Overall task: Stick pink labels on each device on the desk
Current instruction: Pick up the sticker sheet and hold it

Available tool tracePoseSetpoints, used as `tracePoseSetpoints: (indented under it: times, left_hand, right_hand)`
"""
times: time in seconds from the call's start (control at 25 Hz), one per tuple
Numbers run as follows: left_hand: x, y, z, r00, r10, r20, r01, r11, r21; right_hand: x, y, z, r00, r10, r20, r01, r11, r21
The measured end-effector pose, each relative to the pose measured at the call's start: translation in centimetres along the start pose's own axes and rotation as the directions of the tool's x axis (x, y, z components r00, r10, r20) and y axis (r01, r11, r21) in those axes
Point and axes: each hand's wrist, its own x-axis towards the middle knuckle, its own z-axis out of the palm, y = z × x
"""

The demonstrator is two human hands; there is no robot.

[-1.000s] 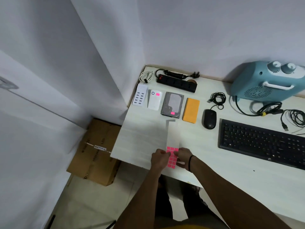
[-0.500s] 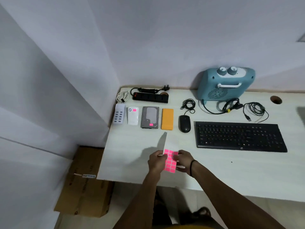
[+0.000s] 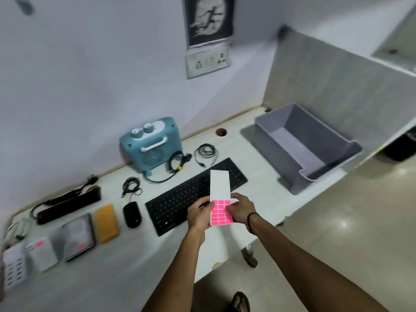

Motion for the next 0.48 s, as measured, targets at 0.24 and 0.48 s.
tracePoseSetpoints:
  times: [0.24, 0.48]
  left_hand:
    - [-0.7, 4.8, 20.8, 0.956, 0.033, 0.29, -0.049, 0.998, 0.049]
    - [-0.8, 9.0, 35.4, 0.848, -0.052, 0.527, -0.053, 0.982, 0.182]
  right_hand:
    - [0.2, 2.6, -19.7, 0.913, -0.011, -0.408, 0.042, 0.997, 0.068]
    - [2.5, 4.5, -33.2, 0.705, 0.114, -0.7, 0.015, 0.984, 0.175]
